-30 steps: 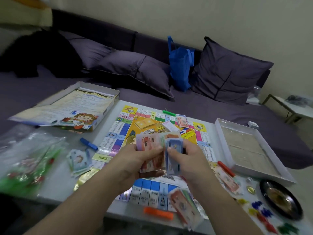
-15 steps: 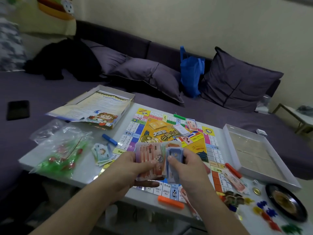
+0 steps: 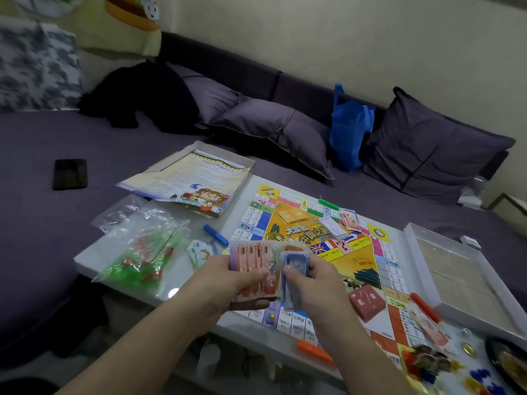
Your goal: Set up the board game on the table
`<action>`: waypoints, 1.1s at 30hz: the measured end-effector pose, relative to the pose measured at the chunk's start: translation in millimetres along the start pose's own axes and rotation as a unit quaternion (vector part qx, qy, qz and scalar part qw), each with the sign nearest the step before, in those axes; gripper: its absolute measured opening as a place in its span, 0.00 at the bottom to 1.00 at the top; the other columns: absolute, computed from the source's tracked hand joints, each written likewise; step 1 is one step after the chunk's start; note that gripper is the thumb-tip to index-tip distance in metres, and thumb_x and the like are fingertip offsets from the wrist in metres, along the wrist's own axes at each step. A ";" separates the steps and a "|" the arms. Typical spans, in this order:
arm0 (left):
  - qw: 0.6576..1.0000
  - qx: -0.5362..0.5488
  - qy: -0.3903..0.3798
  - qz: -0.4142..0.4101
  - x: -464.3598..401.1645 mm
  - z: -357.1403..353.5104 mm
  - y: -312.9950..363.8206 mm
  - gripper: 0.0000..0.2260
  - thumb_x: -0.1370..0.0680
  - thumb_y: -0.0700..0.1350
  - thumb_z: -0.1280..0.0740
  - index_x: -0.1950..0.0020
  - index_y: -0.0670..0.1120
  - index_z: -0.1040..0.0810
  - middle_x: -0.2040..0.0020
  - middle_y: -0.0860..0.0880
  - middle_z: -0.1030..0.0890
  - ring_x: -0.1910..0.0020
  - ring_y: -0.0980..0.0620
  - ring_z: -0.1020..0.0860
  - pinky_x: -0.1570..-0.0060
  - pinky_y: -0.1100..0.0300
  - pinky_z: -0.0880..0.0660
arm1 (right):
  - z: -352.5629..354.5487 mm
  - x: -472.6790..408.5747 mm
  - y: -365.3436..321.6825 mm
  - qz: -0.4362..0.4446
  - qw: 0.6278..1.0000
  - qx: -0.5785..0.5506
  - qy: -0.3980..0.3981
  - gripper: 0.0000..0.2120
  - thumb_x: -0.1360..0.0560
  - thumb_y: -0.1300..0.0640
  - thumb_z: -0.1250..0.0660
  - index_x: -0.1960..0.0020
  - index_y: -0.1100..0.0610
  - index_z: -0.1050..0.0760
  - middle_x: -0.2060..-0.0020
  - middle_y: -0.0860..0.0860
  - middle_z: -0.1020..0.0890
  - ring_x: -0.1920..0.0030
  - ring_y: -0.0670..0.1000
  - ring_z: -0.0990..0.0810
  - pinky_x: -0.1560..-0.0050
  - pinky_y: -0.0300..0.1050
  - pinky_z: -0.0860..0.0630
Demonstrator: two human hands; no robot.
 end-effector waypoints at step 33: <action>0.997 -0.030 -0.049 -0.042 -11.8 -31.9 18.6 0.12 0.23 0.42 0.26 0.41 0.40 0.18 0.53 0.41 0.12 0.53 0.43 0.12 0.51 0.50 0.15 | 11.2 -13.4 -13.6 -0.022 0.991 -0.121 -0.062 0.06 0.17 0.60 0.33 0.46 0.55 0.17 0.56 0.55 0.12 0.59 0.54 0.14 0.60 0.53 0.18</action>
Point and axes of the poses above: each hand's wrist, its own x-axis away from the middle knuckle, its own z-axis out of the back of the hand, y = z × x, the point moved 9 cm from there along -x, towards the middle knuckle
